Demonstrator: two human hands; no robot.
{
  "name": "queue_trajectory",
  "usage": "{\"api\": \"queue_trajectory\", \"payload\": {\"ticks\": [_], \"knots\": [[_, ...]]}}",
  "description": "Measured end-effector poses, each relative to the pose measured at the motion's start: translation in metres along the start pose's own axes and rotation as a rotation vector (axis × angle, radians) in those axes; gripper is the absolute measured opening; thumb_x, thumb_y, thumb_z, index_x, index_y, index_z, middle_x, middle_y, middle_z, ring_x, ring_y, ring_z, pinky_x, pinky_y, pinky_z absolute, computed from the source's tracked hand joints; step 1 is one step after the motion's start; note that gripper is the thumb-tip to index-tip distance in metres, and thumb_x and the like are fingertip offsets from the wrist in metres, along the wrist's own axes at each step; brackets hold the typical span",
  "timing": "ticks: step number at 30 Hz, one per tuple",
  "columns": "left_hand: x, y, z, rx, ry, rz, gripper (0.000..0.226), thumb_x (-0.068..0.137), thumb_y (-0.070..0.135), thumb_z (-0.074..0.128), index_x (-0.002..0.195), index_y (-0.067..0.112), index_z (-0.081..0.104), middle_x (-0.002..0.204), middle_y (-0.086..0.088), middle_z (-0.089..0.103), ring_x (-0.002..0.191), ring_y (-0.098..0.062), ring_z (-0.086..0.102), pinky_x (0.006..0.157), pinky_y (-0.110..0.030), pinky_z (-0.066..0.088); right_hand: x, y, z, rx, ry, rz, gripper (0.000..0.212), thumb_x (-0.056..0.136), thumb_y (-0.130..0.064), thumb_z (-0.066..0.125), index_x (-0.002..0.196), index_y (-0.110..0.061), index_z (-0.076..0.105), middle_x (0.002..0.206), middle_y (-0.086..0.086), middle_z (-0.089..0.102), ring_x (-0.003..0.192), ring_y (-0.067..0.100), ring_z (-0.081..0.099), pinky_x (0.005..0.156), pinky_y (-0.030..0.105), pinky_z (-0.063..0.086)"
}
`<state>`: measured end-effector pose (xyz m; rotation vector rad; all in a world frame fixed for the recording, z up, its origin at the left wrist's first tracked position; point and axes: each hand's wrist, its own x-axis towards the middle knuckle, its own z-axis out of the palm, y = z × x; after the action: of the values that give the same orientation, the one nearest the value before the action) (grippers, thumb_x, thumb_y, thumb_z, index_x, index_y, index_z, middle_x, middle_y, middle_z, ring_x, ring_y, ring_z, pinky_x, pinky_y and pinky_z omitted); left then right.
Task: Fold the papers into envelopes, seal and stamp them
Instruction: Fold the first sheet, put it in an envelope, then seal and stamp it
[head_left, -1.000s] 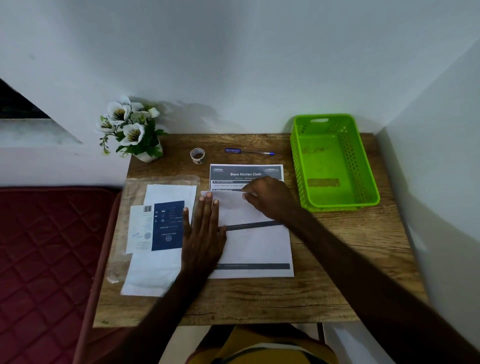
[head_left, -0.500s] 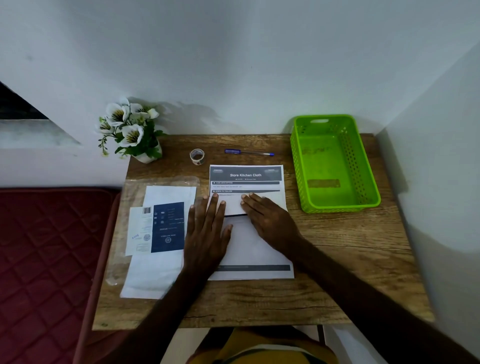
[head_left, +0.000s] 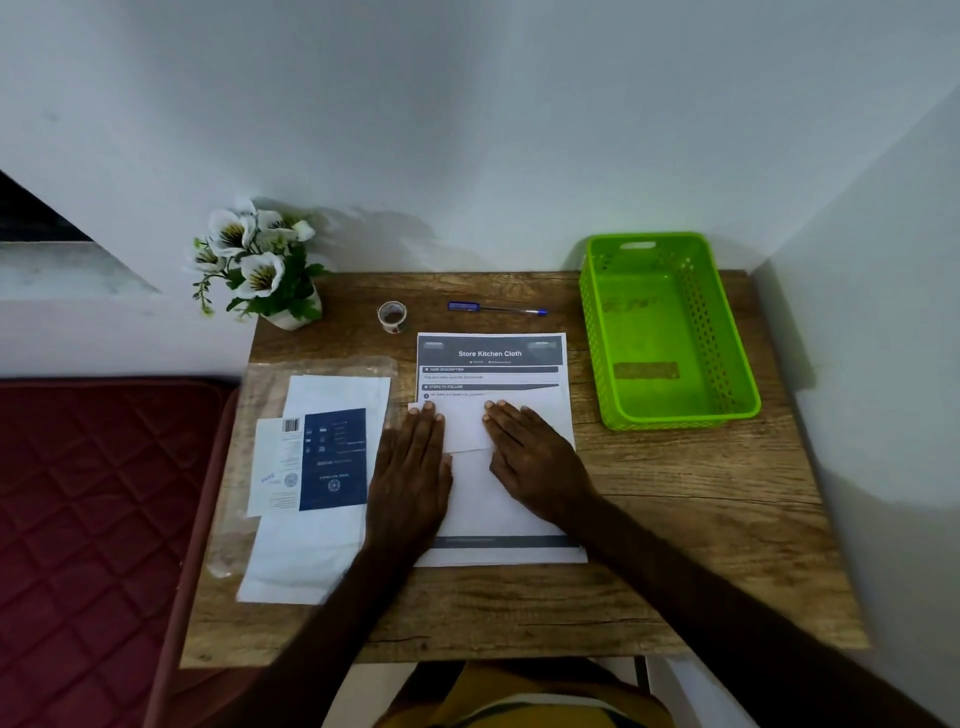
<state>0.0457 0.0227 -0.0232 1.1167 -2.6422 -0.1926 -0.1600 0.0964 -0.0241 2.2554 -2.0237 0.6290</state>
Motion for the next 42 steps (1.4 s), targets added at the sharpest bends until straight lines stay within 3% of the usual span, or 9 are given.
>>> {"api": "queue_trajectory", "payload": {"ticks": [7, 16, 23, 34, 36, 42], "knots": [[0.0, -0.003, 0.002, -0.014, -0.024, -0.009, 0.056, 0.103, 0.026, 0.043, 0.156, 0.008, 0.037, 0.165, -0.011, 0.03, 0.155, -0.028, 0.024, 0.125, -0.052, 0.021, 0.027, -0.025, 0.006, -0.02, -0.05, 0.019, 0.048, 0.103, -0.02, 0.039, 0.145, -0.001, 0.051, 0.154, 0.017, 0.047, 0.145, 0.03, 0.042, 0.12, 0.049, 0.033], [-0.001, -0.004, 0.002, -0.008, -0.059, -0.003, 0.055, 0.105, 0.028, 0.034, 0.155, 0.006, 0.038, 0.165, -0.012, 0.029, 0.156, -0.027, 0.022, 0.124, -0.055, 0.022, 0.039, -0.038, 0.017, -0.026, -0.193, 0.086, 0.052, 0.106, -0.027, 0.034, 0.152, -0.004, 0.042, 0.16, 0.016, 0.038, 0.15, 0.029, 0.033, 0.12, 0.052, 0.03], [0.001, -0.001, -0.002, -0.039, -0.068, -0.03, 0.058, 0.105, 0.03, 0.033, 0.159, 0.009, 0.03, 0.168, -0.01, 0.024, 0.157, -0.026, 0.018, 0.125, -0.053, 0.02, 0.02, -0.019, 0.002, -0.03, -0.219, 0.293, 0.064, 0.107, -0.047, 0.027, 0.159, -0.008, 0.027, 0.168, 0.009, 0.022, 0.156, 0.021, 0.018, 0.125, 0.046, 0.019], [0.002, 0.001, -0.001, -0.044, -0.086, -0.03, 0.058, 0.106, 0.03, 0.033, 0.159, 0.007, 0.028, 0.168, -0.011, 0.023, 0.157, -0.027, 0.016, 0.125, -0.053, 0.022, 0.003, 0.003, -0.008, -0.105, -0.192, 0.576, 0.075, 0.103, -0.055, 0.026, 0.159, -0.004, 0.024, 0.167, 0.015, 0.02, 0.155, 0.029, 0.019, 0.125, 0.049, 0.019], [0.002, 0.0, -0.001, -0.04, -0.082, -0.024, 0.058, 0.105, 0.029, 0.035, 0.159, 0.007, 0.029, 0.168, -0.012, 0.023, 0.157, -0.027, 0.017, 0.124, -0.054, 0.023, 0.008, -0.005, -0.008, -0.1, -0.177, 0.534, 0.071, 0.105, -0.05, 0.026, 0.159, -0.004, 0.025, 0.167, 0.014, 0.021, 0.155, 0.028, 0.018, 0.125, 0.05, 0.017], [0.002, 0.001, 0.0, -0.017, -0.05, -0.012, 0.056, 0.105, 0.027, 0.04, 0.157, 0.005, 0.034, 0.166, -0.013, 0.027, 0.156, -0.028, 0.02, 0.125, -0.053, 0.02, 0.032, -0.035, 0.005, -0.037, -0.262, 0.155, 0.057, 0.108, -0.036, 0.03, 0.158, -0.009, 0.031, 0.166, 0.01, 0.027, 0.155, 0.023, 0.02, 0.123, 0.052, 0.022]]}}
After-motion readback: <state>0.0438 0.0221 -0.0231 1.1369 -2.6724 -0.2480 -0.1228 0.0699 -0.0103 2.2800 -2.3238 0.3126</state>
